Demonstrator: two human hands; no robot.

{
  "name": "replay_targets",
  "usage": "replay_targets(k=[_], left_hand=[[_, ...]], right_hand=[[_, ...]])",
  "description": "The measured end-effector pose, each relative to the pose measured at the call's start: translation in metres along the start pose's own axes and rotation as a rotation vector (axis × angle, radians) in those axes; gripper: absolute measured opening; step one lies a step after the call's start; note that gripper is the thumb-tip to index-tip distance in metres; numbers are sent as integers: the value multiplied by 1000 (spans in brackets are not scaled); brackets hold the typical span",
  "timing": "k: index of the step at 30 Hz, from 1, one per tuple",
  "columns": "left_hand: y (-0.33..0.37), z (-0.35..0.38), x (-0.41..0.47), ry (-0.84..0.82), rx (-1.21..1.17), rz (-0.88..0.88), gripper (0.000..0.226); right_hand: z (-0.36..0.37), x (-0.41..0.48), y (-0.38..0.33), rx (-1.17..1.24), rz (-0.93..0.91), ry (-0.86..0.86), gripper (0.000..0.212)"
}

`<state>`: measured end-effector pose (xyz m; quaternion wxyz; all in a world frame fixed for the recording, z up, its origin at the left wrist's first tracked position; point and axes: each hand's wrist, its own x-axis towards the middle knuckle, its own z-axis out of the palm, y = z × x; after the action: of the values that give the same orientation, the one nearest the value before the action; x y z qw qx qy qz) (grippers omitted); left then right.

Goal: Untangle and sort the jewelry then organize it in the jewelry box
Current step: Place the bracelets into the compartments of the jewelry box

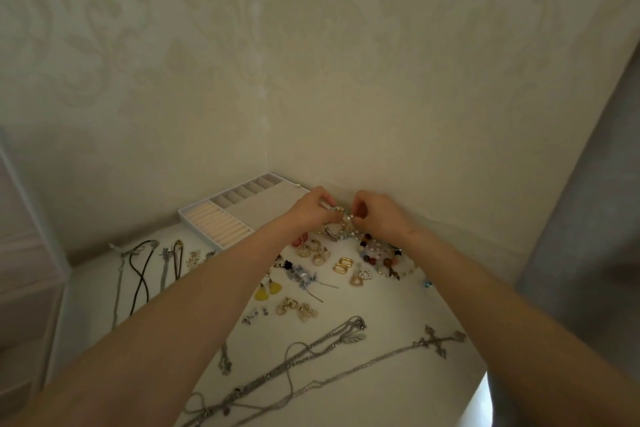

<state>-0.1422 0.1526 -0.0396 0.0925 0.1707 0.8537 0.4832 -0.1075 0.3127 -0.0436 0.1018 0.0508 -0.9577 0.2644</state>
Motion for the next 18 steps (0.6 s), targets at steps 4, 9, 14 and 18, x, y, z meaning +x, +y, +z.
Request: replay_targets(k=[4,9,14,18], left_hand=[[5,-8,0,54,-111,-24,19],[4,-19,-1,67,-138,3,28],[2,-21,2,85,-170,91,24],[6,-22,3,134,-178,179,29]], right_hand=[[5,-1,2,-129,-45,-39,11],[10,4,2,-240,-45,-75,15],[9,11,-7,-92,31,27,29],[15,19,-17,-24,7,20,31]])
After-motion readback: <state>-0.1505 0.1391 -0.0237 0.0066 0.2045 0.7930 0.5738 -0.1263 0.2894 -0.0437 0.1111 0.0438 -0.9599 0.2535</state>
